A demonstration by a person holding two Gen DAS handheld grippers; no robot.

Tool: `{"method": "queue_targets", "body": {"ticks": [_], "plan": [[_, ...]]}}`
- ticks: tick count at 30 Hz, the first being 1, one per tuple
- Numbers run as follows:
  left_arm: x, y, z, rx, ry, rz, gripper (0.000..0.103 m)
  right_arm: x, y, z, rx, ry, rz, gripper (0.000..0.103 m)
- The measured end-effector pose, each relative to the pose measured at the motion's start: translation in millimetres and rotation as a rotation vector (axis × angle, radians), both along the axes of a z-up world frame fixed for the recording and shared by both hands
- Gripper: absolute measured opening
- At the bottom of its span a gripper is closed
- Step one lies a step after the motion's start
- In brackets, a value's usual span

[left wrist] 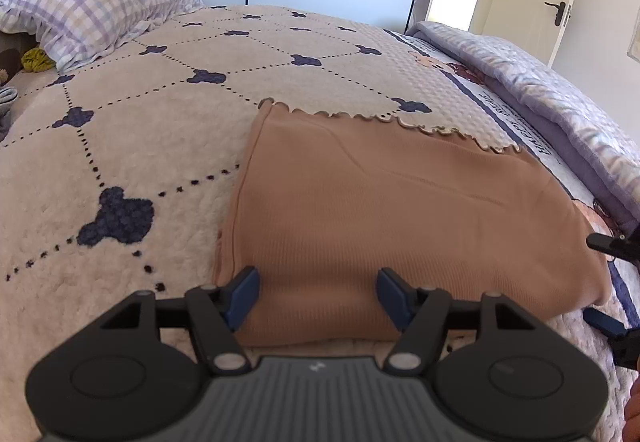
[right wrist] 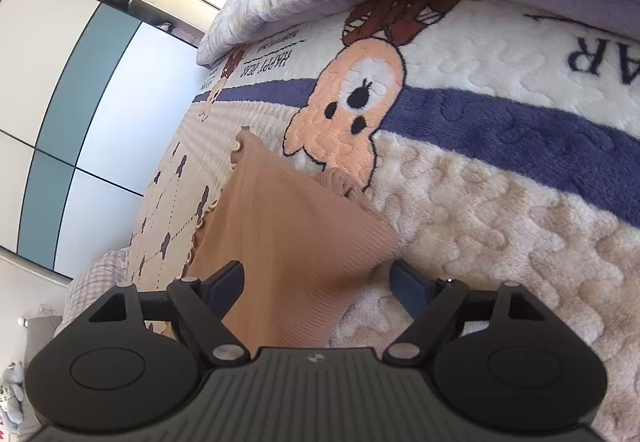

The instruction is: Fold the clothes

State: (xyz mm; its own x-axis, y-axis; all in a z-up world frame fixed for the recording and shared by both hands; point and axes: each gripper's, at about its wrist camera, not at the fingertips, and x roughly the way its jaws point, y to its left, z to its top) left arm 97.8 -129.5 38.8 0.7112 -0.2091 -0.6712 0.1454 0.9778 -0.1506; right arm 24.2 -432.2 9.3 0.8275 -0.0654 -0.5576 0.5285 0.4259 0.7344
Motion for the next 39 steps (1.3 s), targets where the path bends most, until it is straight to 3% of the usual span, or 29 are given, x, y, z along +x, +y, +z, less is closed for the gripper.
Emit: {"method": "queue_targets", "body": {"ticks": [1, 4, 6, 9, 13, 16, 18, 20, 23, 26, 28, 31, 34, 39], "plan": [[0, 0, 0, 0.000, 0.000, 0.000, 0.067, 5, 4, 0, -0.025, -0.008, 0.021, 0.078], [0, 0, 0, 0.000, -0.001, -0.003, 0.067, 17, 9, -2, -0.070, 0.026, 0.048, 0.045], [1, 1, 0, -0.004, 0.001, -0.003, 0.067, 16, 8, 0, -0.069, 0.018, 0.049, 0.035], [2, 0, 0, -0.004, 0.003, -0.002, 0.068, 15, 11, 11, -0.123, -0.021, 0.069, 0.030], [3, 4, 0, -0.027, 0.011, -0.001, 0.069, 16, 36, 38, -0.328, -0.083, 0.124, 0.026], [6, 14, 0, -0.108, 0.035, 0.011, 0.073, 16, 59, 58, -0.515, -0.132, 0.180, 0.023], [8, 24, 1, -0.196, 0.051, 0.029, 0.073, 18, 69, 65, -0.588, -0.153, 0.205, 0.023], [8, 33, 3, -0.284, 0.054, 0.044, 0.076, 18, 62, 63, -0.535, -0.145, 0.198, 0.023], [6, 32, 9, -0.351, 0.031, 0.012, 0.077, 15, 27, 40, -0.291, -0.062, 0.107, 0.026], [0, 10, 13, -0.309, -0.011, -0.057, 0.077, 0, -8, -6, 0.067, -0.056, -0.005, 0.037], [-5, -8, 13, -0.264, -0.040, -0.105, 0.077, -8, -25, -29, 0.251, -0.063, -0.059, 0.033], [-13, -33, 16, -0.227, -0.113, -0.176, 0.077, -9, -25, -27, 0.261, -0.073, -0.062, 0.036], [-17, -45, 17, -0.262, -0.172, -0.245, 0.077, -10, -18, -25, 0.252, -0.076, -0.072, 0.036], [-8, -58, -3, -0.307, -0.106, -0.301, 0.076, -7, -15, -25, 0.247, -0.080, -0.046, 0.039]]}}
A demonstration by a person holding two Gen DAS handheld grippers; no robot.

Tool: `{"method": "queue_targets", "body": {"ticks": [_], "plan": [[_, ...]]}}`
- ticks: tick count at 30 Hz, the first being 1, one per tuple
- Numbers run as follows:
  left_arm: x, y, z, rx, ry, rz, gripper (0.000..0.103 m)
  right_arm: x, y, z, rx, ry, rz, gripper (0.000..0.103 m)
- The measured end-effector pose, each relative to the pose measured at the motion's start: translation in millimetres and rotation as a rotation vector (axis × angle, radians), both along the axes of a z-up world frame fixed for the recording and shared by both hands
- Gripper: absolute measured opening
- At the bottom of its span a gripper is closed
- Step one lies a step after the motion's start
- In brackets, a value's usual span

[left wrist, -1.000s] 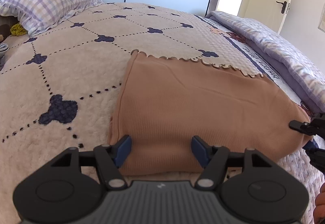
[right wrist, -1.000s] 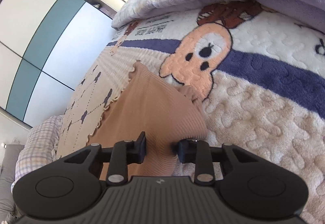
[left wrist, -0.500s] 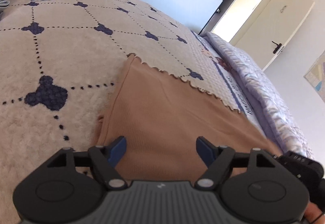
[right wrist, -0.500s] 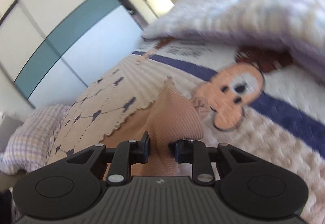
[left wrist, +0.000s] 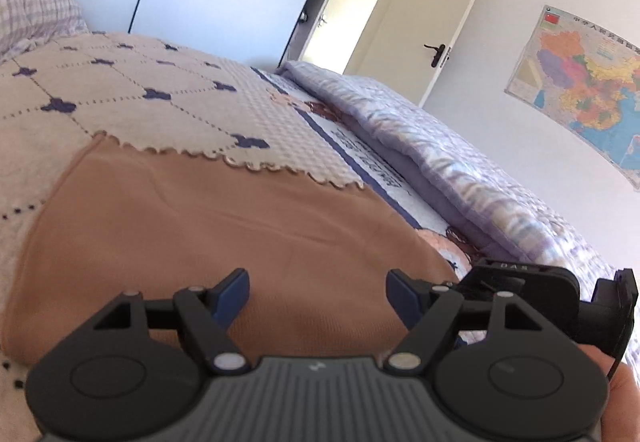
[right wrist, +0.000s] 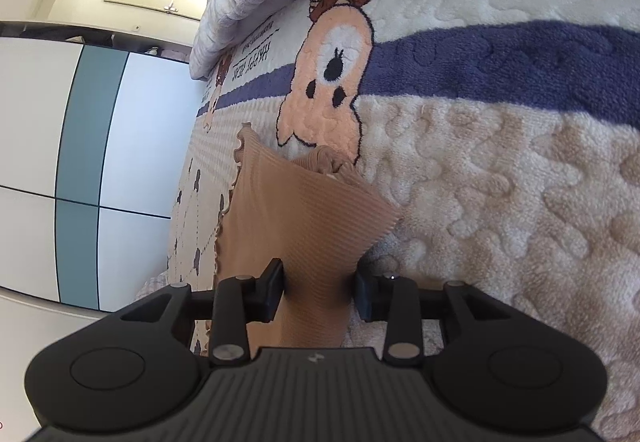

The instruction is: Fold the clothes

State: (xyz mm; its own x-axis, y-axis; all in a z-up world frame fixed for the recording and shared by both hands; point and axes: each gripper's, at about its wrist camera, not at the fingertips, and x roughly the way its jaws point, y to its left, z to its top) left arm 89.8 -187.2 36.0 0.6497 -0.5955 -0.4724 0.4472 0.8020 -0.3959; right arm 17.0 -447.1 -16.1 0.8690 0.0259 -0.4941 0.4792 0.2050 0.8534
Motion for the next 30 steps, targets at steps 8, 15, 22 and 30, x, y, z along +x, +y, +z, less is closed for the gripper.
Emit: {"method": "queue_targets", "body": {"ticks": [8, 15, 22, 30], "plan": [[10, -3, -12, 0.083, 0.065, 0.028, 0.062, 7, 3, 3, -0.059, -0.005, 0.048, 0.026], [21, 23, -11, -0.092, 0.176, 0.020, 0.062, 15, 28, 43, -0.363, -0.060, 0.127, 0.021], [29, 117, -15, -0.459, 0.416, 0.186, 0.063, 21, 45, 57, -0.570, -0.023, 0.148, 0.021], [22, 204, -17, -0.632, 0.441, 0.401, 0.068, 37, 222, 103, -1.406, -0.292, 0.565, 0.020]]}}
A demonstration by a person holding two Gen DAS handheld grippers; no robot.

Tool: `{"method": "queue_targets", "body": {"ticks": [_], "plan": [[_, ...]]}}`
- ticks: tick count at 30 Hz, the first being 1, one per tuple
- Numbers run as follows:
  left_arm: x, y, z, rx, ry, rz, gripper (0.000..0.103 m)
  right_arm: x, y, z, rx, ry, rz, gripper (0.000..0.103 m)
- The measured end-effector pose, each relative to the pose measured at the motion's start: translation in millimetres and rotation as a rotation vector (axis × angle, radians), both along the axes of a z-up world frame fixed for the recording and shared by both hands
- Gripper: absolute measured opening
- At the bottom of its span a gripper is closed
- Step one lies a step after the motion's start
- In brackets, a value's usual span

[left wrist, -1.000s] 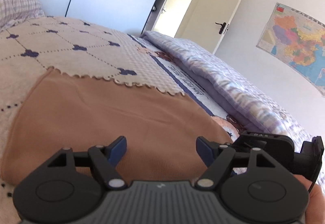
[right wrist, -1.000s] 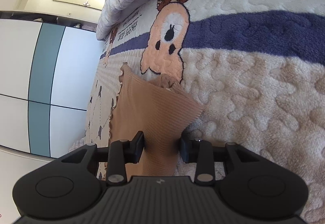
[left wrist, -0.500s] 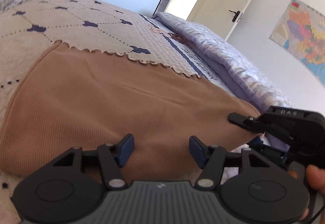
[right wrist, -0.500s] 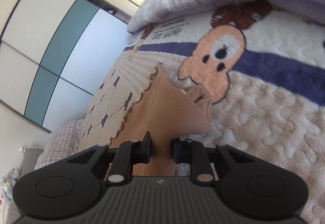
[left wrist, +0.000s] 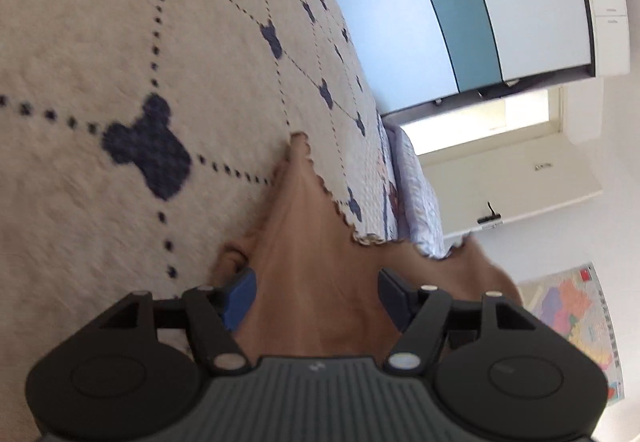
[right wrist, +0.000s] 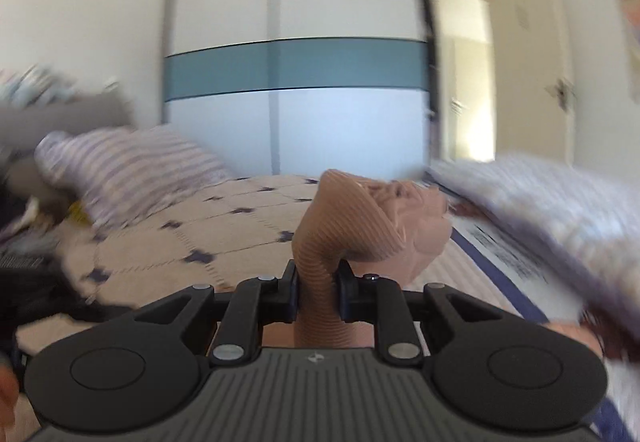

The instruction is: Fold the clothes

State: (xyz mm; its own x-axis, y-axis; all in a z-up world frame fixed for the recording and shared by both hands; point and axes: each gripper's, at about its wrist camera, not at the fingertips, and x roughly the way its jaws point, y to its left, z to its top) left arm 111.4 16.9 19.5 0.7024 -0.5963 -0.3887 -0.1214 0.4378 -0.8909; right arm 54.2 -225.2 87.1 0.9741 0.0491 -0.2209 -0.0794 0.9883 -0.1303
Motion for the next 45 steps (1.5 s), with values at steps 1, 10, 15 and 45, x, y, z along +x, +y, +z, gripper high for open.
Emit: {"method": "queue_targets", "body": {"ticks": [1, 10, 15, 45], "plan": [[-1, 4, -1, -0.017, 0.002, 0.012, 0.068, 4, 28, -9, -0.121, 0.033, 0.076, 0.020], [1, 1, -4, -0.059, 0.021, 0.016, 0.072, 20, 96, -62, -0.445, 0.253, 0.138, 0.021], [-2, 18, -4, -0.104, 0.018, 0.069, 0.073, 25, 65, -44, -0.230, 0.247, 0.134, 0.021], [-4, -93, 16, 0.536, -0.115, -0.222, 0.061, -24, -178, -70, 0.811, 0.086, -0.683, 0.024]]}}
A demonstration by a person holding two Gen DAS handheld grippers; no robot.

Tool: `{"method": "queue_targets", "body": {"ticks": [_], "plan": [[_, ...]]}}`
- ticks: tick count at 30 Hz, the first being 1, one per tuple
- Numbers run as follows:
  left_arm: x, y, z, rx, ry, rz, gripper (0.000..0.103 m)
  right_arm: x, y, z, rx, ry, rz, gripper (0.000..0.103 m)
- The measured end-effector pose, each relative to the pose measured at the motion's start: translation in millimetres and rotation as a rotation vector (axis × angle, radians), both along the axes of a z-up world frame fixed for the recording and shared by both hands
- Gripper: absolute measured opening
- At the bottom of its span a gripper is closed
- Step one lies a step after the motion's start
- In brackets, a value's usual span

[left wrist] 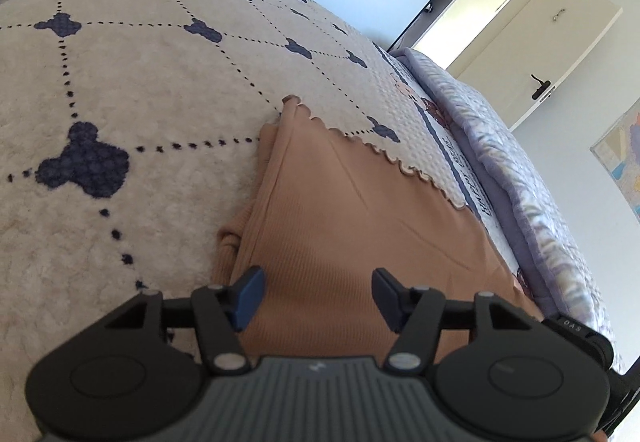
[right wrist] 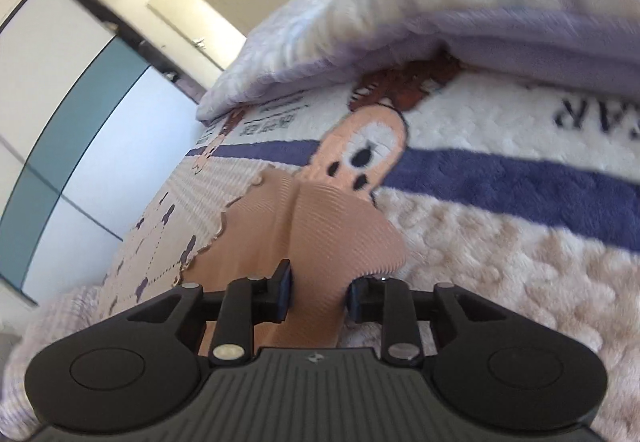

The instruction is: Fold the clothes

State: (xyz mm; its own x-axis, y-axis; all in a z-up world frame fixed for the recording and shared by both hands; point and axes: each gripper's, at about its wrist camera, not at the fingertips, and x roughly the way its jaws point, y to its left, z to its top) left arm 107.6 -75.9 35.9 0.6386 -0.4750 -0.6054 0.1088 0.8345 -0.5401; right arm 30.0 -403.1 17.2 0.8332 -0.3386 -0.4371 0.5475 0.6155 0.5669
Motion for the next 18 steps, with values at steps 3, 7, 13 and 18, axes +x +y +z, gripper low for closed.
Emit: {"method": "queue_targets", "body": {"ticks": [3, 7, 13, 18], "plan": [[1, 9, 0, -0.058, 0.019, 0.009, 0.062, 20, 62, 33, -0.533, 0.018, 0.207, 0.023], [7, 37, -10, -0.272, 0.095, 0.063, 0.062, 29, 161, 23, -1.185, 0.073, 0.621, 0.022], [4, 53, -3, -0.325, 0.071, 0.113, 0.069, 45, 225, -3, -1.274, 0.215, 0.893, 0.022], [9, 64, -16, -0.426, 0.125, 0.152, 0.069, 48, 229, 3, -1.262, 0.197, 0.887, 0.023]]}}
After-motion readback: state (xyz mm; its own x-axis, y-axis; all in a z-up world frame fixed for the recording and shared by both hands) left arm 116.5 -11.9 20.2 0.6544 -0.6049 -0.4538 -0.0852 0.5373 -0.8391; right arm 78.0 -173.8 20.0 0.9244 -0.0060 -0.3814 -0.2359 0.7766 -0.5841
